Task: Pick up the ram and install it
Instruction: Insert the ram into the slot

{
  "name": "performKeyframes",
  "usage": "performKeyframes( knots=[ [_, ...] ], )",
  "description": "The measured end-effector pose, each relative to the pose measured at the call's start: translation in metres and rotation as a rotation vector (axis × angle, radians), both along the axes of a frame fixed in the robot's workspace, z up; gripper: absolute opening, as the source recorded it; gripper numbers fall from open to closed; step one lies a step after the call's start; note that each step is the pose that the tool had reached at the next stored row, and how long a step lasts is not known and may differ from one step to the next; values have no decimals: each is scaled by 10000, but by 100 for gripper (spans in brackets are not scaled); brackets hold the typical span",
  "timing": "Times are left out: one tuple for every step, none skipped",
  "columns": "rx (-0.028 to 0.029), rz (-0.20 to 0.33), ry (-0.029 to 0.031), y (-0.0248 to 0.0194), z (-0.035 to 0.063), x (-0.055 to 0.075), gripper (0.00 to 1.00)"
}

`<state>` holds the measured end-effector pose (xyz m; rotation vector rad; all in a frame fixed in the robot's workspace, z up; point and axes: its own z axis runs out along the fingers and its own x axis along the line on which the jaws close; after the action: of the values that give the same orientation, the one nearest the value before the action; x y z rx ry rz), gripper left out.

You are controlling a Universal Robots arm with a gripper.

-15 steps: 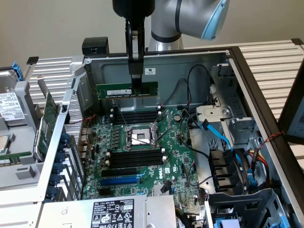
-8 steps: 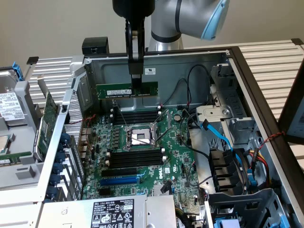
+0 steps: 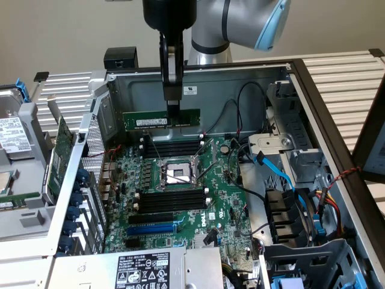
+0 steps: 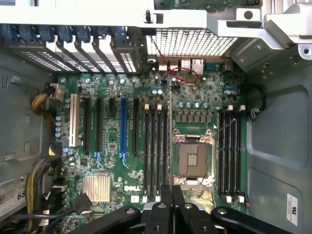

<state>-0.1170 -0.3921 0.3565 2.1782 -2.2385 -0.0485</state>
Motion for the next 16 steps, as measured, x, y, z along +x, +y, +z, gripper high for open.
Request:
performKeyframes(
  knots=[
    [1, -1, 0, 0, -19, 0, 12],
    [0, -2, 0, 0, -35, 2, 12],
    [-1, -2, 1, 0, -51, 4, 12],
    [-1, -1, 0, 0, -71, 9, 12],
    [-1, -1, 0, 1, -86, 19, 12],
    [0, -2, 1, 1, -101, 32, 12],
    [0, -1, 0, 1, -114, 43, 12],
    [0, -1, 0, 0, -123, 47, 12],
    [0, -3, 0, -3, -130, 46, 12],
    [-1, -2, 1, -8, -135, 47, 12],
    [-1, -1, 1, -16, -141, 47, 12],
    [0, -2, 1, -23, -149, 47, 12],
    [1, -2, 0, -27, -156, 47, 12],
    [0, -2, 2, -31, -160, 46, 12],
    [-6, -2, 2, -32, -164, 46, 12],
    [-16, -2, 2, -33, -168, 47, 12]
  ],
)
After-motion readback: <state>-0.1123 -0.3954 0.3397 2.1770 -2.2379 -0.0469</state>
